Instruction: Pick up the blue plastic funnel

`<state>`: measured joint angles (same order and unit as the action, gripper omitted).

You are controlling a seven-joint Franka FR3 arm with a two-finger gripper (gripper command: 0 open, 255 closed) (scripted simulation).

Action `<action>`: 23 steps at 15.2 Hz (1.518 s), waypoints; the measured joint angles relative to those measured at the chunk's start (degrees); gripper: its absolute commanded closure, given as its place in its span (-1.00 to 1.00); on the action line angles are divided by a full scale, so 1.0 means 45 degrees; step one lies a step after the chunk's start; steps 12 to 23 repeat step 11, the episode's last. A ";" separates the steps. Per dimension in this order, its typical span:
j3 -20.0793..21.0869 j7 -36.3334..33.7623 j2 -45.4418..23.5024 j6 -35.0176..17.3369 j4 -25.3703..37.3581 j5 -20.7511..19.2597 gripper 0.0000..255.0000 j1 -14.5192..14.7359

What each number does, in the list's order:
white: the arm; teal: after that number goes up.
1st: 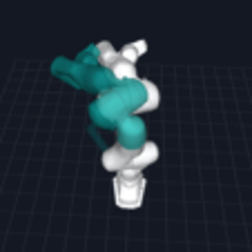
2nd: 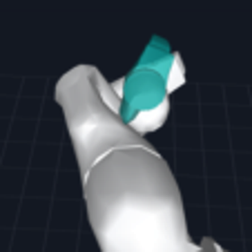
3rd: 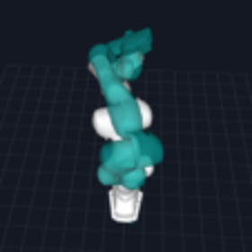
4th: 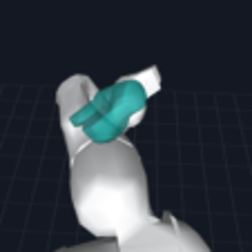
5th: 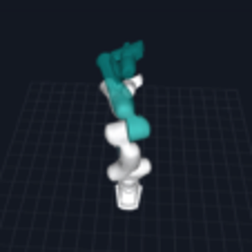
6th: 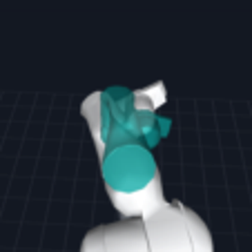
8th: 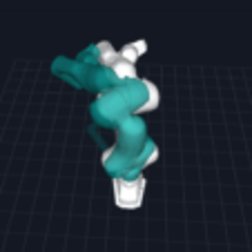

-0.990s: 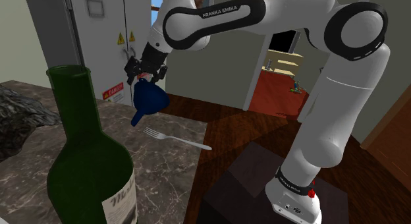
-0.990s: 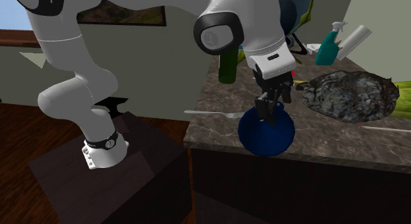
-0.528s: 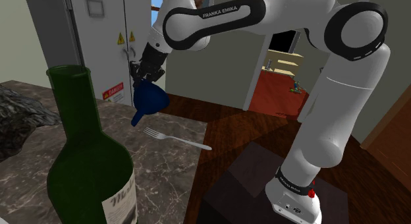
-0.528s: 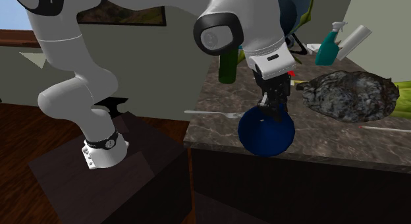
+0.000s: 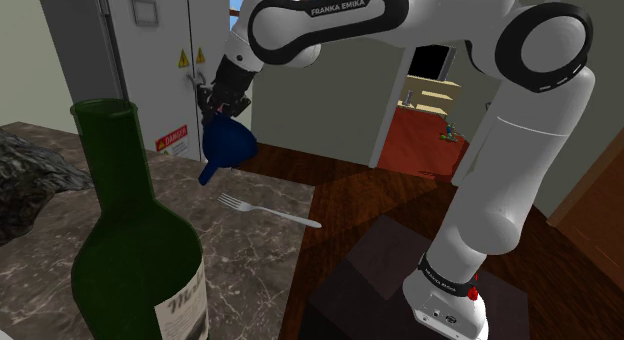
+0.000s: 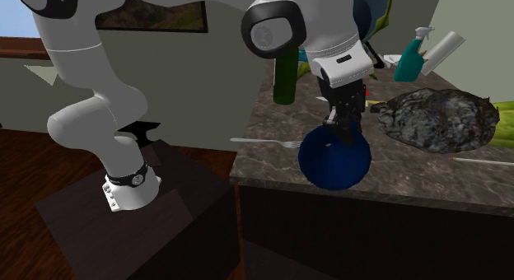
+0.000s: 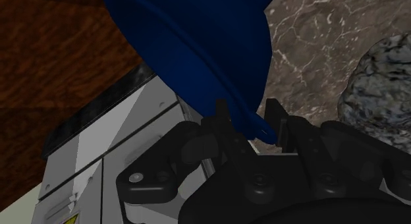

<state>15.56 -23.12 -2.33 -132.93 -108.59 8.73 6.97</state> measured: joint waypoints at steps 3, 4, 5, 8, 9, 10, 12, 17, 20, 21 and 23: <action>-0.0008 -0.0086 0.0011 0.0514 0.0507 -0.0058 1.00 -0.0005; -0.0018 -0.0081 0.0044 0.0662 0.0621 -0.0054 1.00 -0.0017; -0.0018 -0.0107 0.0113 0.0822 0.0715 -0.0051 1.00 -0.0018; -0.0025 -0.0178 0.0145 0.1303 0.1169 -0.0091 1.00 -0.0024; -0.0023 -0.0222 0.0157 0.1503 0.1360 -0.0111 1.00 -0.0021; -0.0027 -0.0245 0.0180 0.1707 0.1544 -0.0122 1.00 -0.0025; -0.0025 -0.0265 0.0172 0.1789 0.1637 -0.0135 1.00 -0.0023; -0.0025 -0.0265 0.0172 0.1789 0.1637 -0.0135 1.00 -0.0023; -0.0025 -0.0265 0.0172 0.1789 0.1637 -0.0135 1.00 -0.0023; -0.0025 -0.0265 0.0172 0.1789 0.1637 -0.0135 1.00 -0.0023; -0.0025 -0.0265 0.0172 0.1789 0.1637 -0.0135 1.00 -0.0023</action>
